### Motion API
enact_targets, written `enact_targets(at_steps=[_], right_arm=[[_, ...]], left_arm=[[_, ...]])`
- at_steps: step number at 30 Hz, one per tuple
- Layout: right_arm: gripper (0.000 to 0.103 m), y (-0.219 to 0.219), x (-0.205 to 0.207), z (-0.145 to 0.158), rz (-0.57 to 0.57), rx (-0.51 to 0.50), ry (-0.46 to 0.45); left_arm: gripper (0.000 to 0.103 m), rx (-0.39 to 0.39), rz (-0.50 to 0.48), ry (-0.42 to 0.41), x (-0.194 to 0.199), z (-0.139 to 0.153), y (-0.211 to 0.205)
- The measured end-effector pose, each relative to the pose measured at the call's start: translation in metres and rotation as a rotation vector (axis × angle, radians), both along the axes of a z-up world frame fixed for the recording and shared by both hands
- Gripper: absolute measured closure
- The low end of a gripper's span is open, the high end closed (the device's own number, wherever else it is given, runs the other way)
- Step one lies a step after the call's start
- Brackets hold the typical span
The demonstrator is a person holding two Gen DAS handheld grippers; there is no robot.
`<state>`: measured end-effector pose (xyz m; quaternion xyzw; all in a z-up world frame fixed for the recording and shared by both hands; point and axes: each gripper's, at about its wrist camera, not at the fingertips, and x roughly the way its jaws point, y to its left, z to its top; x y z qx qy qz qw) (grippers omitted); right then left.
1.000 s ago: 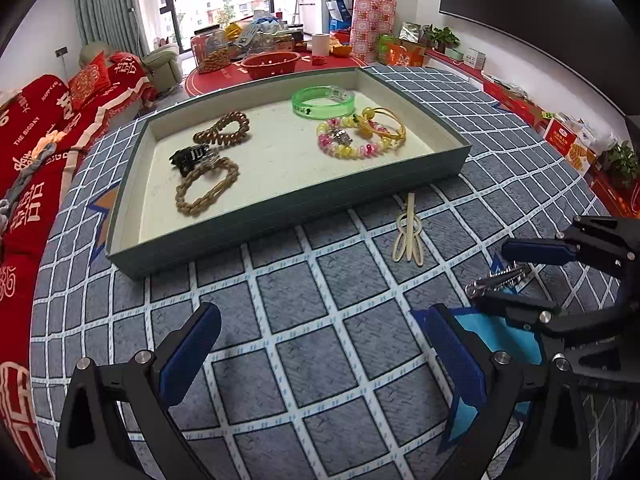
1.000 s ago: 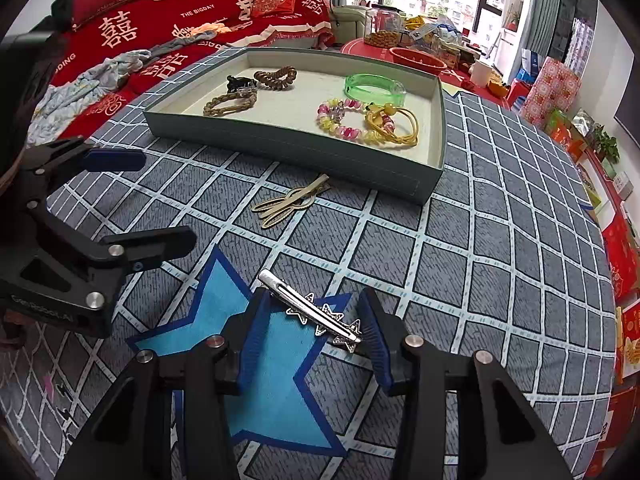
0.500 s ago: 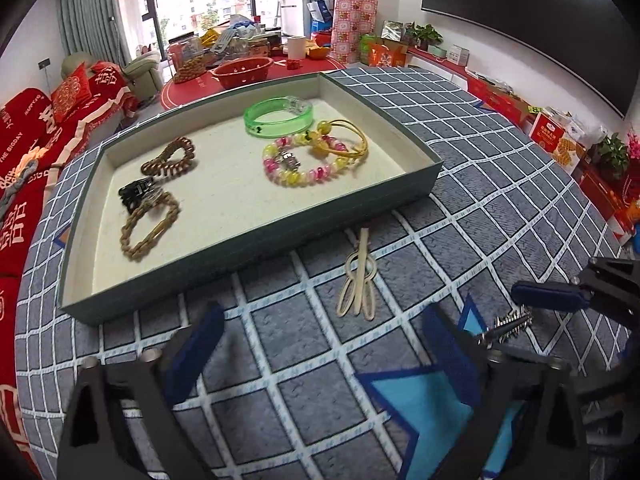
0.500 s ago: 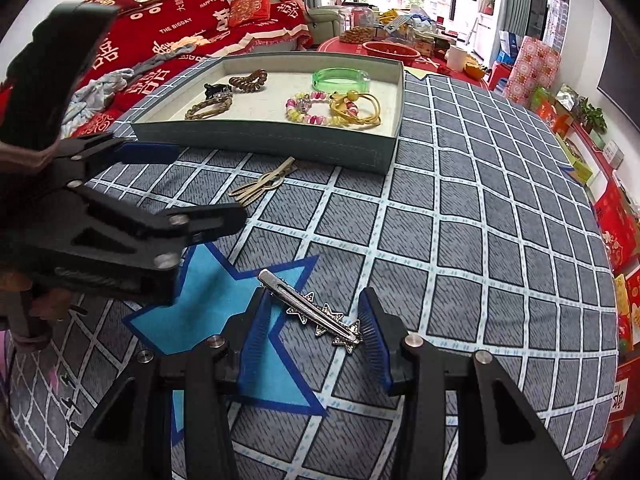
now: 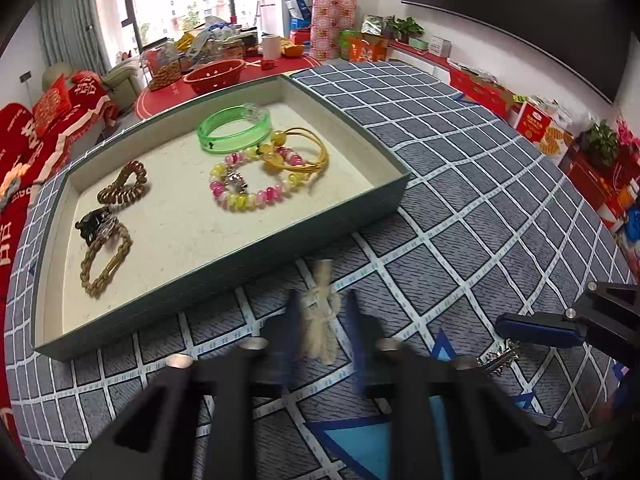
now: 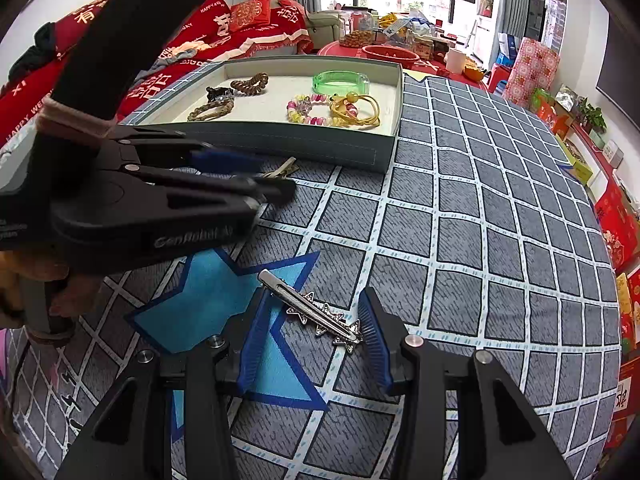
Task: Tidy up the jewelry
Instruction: 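Grasp the beige hair sticks with the left tool while the right tool grasps the rhinestone hair clip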
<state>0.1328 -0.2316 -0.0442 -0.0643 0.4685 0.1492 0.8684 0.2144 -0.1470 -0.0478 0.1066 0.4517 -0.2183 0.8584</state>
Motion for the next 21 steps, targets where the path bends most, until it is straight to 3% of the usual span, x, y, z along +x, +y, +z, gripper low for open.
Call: enact_targets(at_steps=[21], right_arm=[[0.054, -0.002, -0.007, 0.017, -0.086, 0.089, 0.022]], left_arm=[[0.073, -0.098, 0.133, -0.037, -0.043, 0.026, 0.071]])
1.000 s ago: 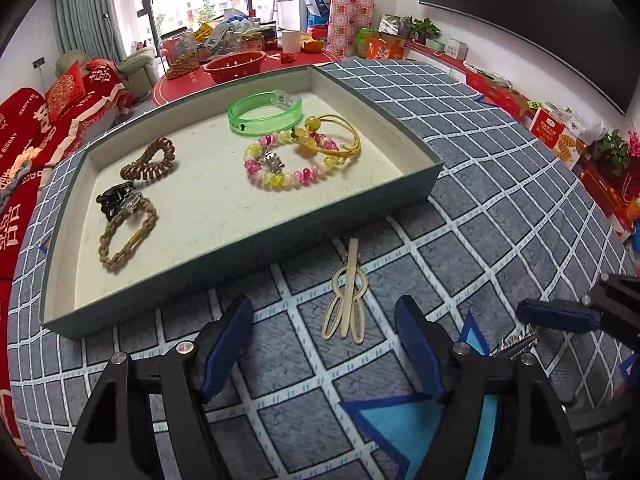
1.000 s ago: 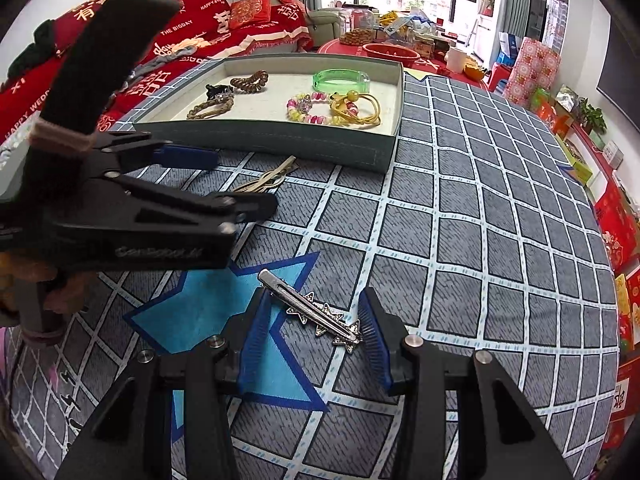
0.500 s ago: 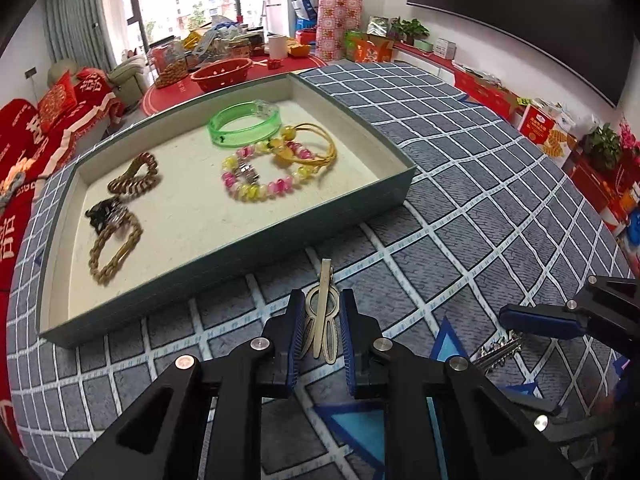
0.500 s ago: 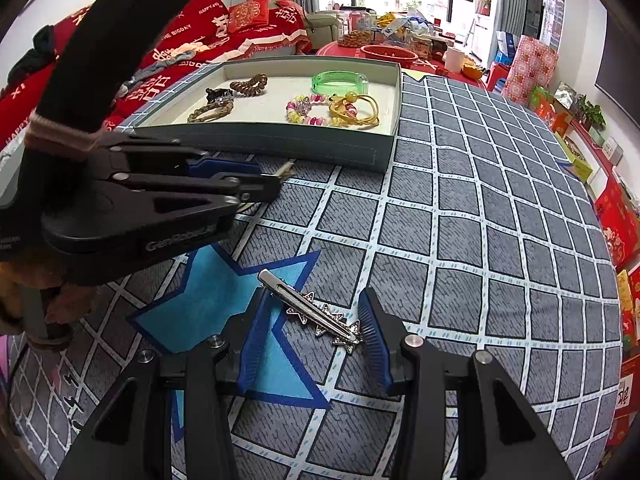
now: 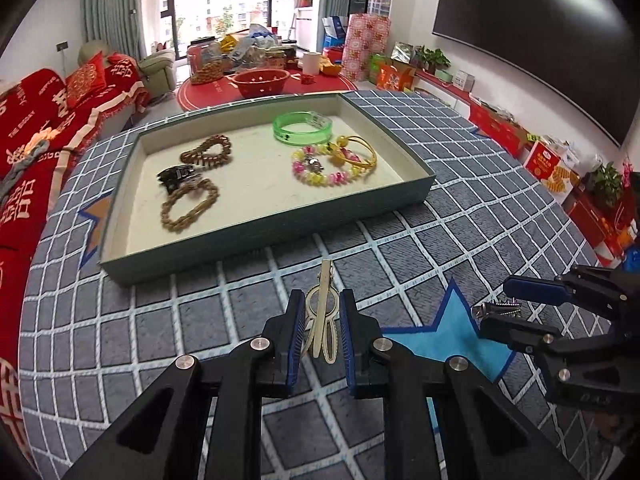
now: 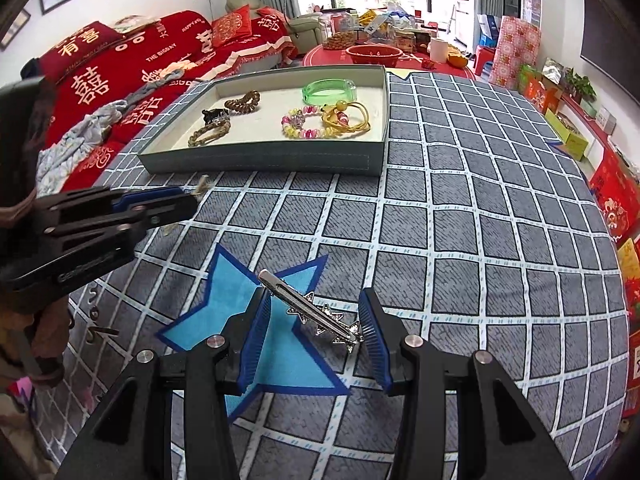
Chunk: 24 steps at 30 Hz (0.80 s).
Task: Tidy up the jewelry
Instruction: 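Grasp the beige hair sticks with the left tool while the right tool grasps the rhinestone hair clip, then carry the hair sticks and rhinestone clip into the tray and lower them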
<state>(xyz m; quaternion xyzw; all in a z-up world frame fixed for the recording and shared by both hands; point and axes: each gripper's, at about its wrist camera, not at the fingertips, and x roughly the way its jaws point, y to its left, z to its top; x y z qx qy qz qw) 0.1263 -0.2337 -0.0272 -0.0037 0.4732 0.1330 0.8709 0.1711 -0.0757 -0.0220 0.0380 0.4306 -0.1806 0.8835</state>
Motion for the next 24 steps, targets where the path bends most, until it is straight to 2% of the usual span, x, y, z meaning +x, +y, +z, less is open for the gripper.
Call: enact_targets(at_steps=[13, 24], right_arm=[[0.054, 0.009, 0.005, 0.013, -0.062, 0.060, 0.019], [0.054, 0.022, 0.018, 0.025, -0.061, 0.071, 0.023]], left_arm=[[0.073, -0.039, 0.090, -0.030, -0.009, 0.018, 0.045], [0.073, -0.065, 0.090, -0.038, -0.004, 0.024, 0.059]])
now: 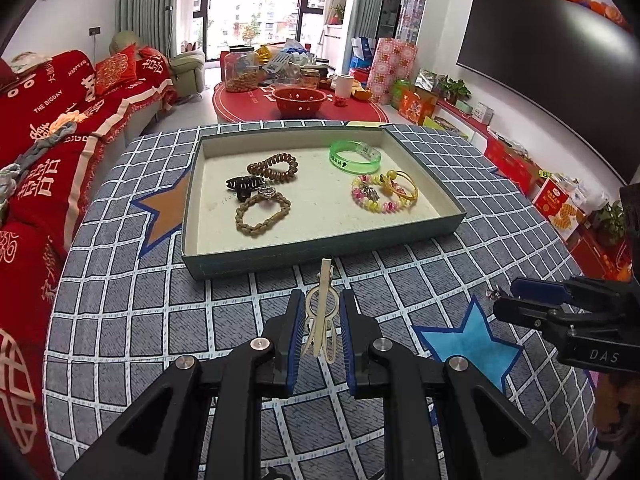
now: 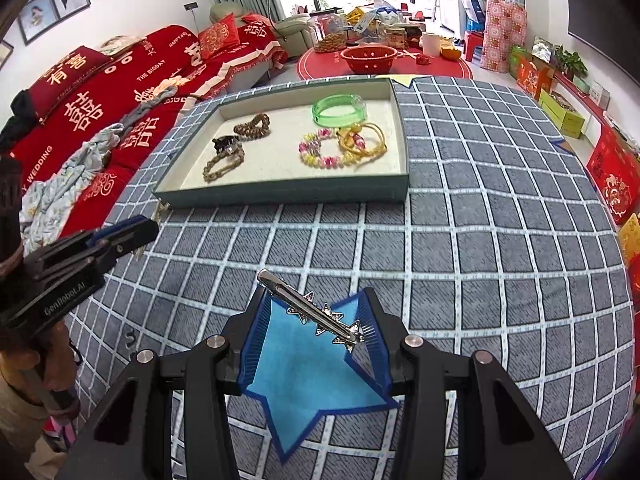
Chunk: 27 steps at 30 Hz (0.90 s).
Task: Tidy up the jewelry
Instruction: 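Carry the hair sticks and rhinestone clip into the tray and lower them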
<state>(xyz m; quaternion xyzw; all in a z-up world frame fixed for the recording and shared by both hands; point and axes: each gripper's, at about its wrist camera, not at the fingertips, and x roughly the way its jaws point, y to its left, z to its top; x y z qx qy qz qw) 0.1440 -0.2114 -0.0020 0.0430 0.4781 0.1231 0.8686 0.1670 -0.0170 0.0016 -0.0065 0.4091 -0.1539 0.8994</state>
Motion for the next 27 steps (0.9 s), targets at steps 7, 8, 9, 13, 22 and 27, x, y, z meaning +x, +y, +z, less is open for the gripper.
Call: enact_targets(at_steps=[7, 8, 9, 13, 22, 27], right_arm=[[0.054, 0.006, 0.018, 0.012, -0.004, -0.002, -0.010], [0.054, 0.007, 0.021, 0.014, -0.006, -0.001, -0.011], [0.054, 0.008, 0.025, 0.016, -0.008, 0.002, -0.014], [0.054, 0.011, 0.042, 0.028, -0.014, 0.008, -0.035], [0.054, 0.019, 0.092, 0.036, -0.032, -0.008, -0.024], [0.054, 0.024, 0.116, 0.038, -0.034, -0.024, -0.031]], left_arm=[[0.073, -0.009, 0.010, -0.011, 0.011, 0.007, 0.008], [0.073, -0.010, 0.012, -0.014, 0.014, 0.009, 0.009], [0.073, -0.011, 0.015, -0.018, 0.017, 0.012, 0.010], [0.073, -0.004, 0.034, -0.036, 0.031, 0.021, 0.017], [0.073, 0.013, 0.063, -0.045, 0.068, 0.032, 0.022], [0.073, 0.020, 0.074, -0.040, 0.089, 0.033, 0.019]])
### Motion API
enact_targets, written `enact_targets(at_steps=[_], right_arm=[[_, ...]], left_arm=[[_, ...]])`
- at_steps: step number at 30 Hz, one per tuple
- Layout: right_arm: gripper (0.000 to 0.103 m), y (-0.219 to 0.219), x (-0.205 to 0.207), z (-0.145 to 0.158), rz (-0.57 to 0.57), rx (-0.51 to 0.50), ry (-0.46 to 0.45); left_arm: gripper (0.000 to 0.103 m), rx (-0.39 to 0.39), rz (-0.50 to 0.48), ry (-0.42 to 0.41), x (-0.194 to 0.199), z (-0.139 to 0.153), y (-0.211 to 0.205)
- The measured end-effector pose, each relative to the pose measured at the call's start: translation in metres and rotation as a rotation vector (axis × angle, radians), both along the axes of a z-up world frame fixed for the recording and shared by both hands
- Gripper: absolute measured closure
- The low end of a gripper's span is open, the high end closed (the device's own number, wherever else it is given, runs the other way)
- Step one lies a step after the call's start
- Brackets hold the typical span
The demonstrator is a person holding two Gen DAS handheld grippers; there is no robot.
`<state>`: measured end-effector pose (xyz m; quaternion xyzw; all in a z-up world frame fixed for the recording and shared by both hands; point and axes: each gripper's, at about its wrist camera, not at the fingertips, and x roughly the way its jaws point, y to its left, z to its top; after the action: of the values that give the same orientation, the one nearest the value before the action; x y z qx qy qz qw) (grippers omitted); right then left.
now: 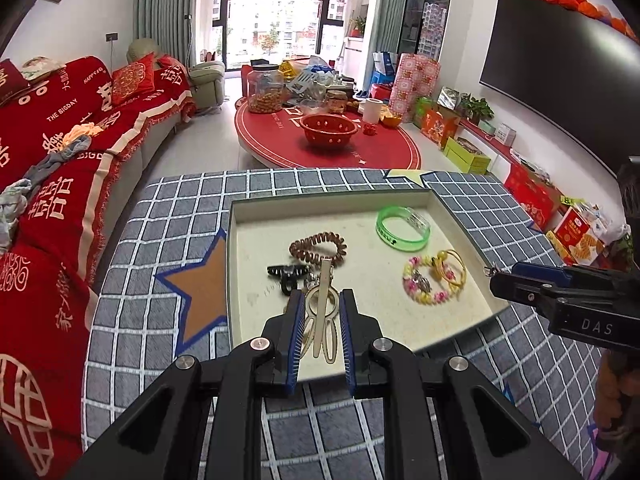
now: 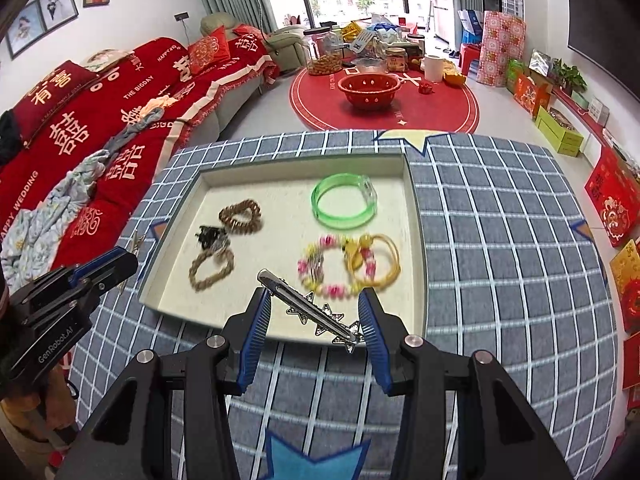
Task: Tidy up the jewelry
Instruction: 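Carry the hair sticks and rhinestone clip into the tray and lower them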
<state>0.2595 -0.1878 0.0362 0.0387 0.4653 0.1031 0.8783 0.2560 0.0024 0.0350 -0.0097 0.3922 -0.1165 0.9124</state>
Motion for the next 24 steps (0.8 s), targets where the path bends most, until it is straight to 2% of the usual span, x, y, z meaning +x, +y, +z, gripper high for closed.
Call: enact_targets(at_steps=[8, 17, 24], right_arm=[[0.054, -0.001, 0.027, -0.009, -0.023, -0.009, 0.006], [0.054, -0.004, 0.048, -0.032, -0.058, -0.042, 0.021], [0.054, -0.008, 0.058, -0.051, -0.076, -0.032, 0.049]], left_arm=[[0.073, 0.026, 0.011, 0.023, 0.029, -0.012, -0.012], [0.073, 0.067, 0.024, 0.070, 0.045, -0.044, -0.024], [0.073, 0.091, 0.041, 0.099, 0.055, -0.064, -0.025]])
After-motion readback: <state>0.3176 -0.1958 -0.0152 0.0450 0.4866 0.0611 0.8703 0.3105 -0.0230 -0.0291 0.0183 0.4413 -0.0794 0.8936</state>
